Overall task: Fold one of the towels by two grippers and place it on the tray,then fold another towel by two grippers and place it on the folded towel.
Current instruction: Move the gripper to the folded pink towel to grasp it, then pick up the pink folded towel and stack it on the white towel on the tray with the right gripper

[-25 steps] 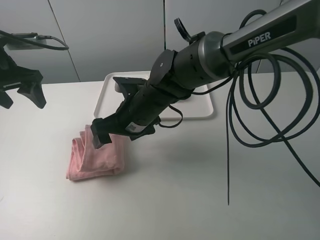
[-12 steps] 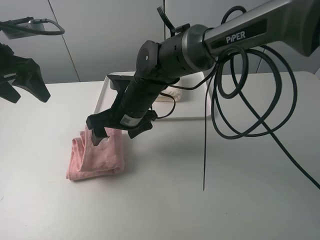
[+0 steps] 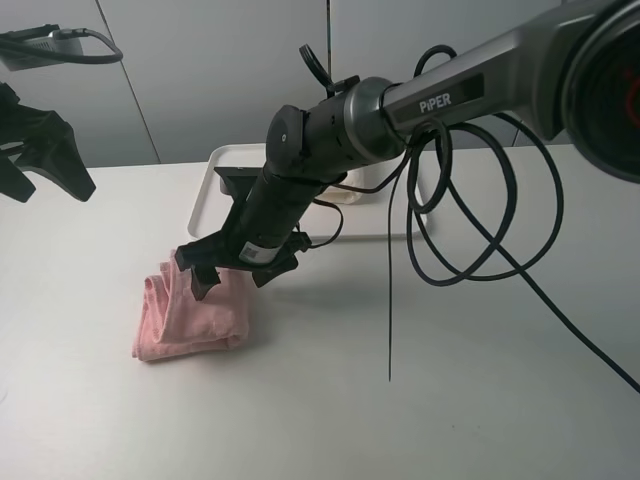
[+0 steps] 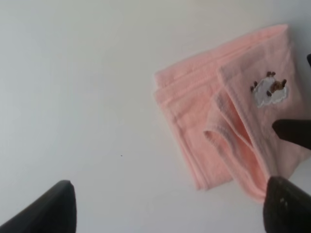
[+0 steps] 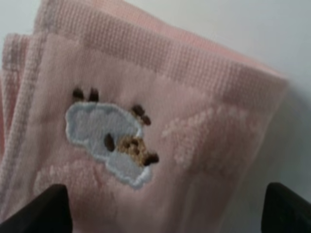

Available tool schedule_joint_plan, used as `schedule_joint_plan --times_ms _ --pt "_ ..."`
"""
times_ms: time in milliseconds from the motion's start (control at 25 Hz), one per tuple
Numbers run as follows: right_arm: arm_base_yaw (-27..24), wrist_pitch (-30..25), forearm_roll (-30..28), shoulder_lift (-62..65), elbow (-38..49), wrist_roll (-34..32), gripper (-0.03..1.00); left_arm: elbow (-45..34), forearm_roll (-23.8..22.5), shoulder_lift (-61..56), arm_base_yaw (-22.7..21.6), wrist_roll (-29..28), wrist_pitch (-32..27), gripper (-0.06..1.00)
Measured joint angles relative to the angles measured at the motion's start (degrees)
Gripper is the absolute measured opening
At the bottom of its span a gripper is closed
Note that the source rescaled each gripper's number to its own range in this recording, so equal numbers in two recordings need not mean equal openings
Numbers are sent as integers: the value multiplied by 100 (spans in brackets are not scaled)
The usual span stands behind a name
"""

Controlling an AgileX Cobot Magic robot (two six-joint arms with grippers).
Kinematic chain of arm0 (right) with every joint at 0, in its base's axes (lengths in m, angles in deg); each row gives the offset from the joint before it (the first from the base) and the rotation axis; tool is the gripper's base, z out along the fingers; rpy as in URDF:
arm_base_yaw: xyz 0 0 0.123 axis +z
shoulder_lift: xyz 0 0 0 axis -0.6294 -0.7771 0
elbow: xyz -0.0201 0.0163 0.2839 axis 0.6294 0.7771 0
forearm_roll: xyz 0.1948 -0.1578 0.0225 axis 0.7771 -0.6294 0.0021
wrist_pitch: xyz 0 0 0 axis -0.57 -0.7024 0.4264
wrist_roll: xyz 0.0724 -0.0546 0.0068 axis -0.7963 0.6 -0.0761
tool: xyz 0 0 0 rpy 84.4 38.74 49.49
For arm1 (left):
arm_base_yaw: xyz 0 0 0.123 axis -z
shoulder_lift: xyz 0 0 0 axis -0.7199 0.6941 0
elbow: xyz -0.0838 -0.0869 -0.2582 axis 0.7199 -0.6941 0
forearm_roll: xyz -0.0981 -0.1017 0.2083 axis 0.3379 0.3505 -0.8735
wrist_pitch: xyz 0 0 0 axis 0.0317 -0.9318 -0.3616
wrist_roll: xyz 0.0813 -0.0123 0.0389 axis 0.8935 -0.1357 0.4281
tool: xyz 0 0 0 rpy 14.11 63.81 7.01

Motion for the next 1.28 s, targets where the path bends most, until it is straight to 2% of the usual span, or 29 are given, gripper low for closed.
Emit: schedule_joint_plan --times_ms 560,680,840,960,1120,1280 --pt "0 -99 -21 -381 -270 0 79 0 37 0 0 0 7 98" --pt "0 -99 -6 -381 -270 -21 68 0 37 0 0 0 18 98" --pt "24 -86 16 -381 -270 97 38 0 37 0 0 0 51 98" --pt "68 -86 259 -381 -270 414 12 0 37 0 0 0 61 98" --pt "94 -147 584 -381 -270 664 11 0 37 0 0 0 61 98" --pt "94 -419 550 -370 -385 792 11 0 37 0 0 -70 40 98"
